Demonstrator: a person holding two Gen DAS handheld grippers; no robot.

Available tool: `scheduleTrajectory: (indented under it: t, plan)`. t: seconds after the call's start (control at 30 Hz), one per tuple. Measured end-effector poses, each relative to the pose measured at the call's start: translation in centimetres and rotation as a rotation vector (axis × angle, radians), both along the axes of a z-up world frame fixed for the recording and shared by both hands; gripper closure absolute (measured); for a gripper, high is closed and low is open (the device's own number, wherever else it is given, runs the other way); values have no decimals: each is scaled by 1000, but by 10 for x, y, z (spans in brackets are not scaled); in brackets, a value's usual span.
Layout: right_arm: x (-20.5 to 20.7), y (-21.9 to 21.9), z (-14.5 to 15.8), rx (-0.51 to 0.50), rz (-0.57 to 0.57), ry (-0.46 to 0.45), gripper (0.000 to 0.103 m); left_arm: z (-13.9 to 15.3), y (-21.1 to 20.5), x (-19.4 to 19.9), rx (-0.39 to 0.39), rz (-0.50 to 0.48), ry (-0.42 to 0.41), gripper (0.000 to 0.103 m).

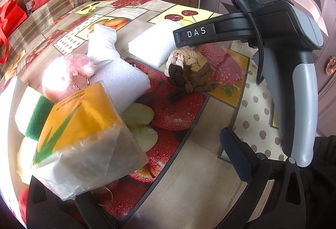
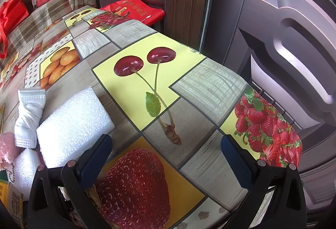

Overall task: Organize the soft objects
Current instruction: 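Move the left tool toward the teal tissue pack while the right tool approaches the yellow tissue pack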

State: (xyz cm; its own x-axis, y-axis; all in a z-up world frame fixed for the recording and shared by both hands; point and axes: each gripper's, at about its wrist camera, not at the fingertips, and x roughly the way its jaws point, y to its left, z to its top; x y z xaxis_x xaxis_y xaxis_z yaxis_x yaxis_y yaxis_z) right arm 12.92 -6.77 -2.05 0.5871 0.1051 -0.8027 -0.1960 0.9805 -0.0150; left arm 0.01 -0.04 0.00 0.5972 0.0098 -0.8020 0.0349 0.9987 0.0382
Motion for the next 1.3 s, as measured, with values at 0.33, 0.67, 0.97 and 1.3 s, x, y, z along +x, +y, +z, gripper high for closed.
scheduleTrajectory:
  t: [0.33, 0.67, 0.97, 1.3]
  plan:
    - [0, 0, 0, 0, 0, 0, 0, 1, 0, 0, -12, -1, -2, 1]
    - [0, 0, 0, 0, 0, 0, 0, 62, -7, -45, -150, -56, -271, 1]
    - [0, 0, 0, 0, 0, 0, 0, 105, 38, -85, -220, 134, -468, 0]
    - [0, 0, 0, 0, 0, 0, 0, 136, 115, -184, -263, 543, -689, 0]
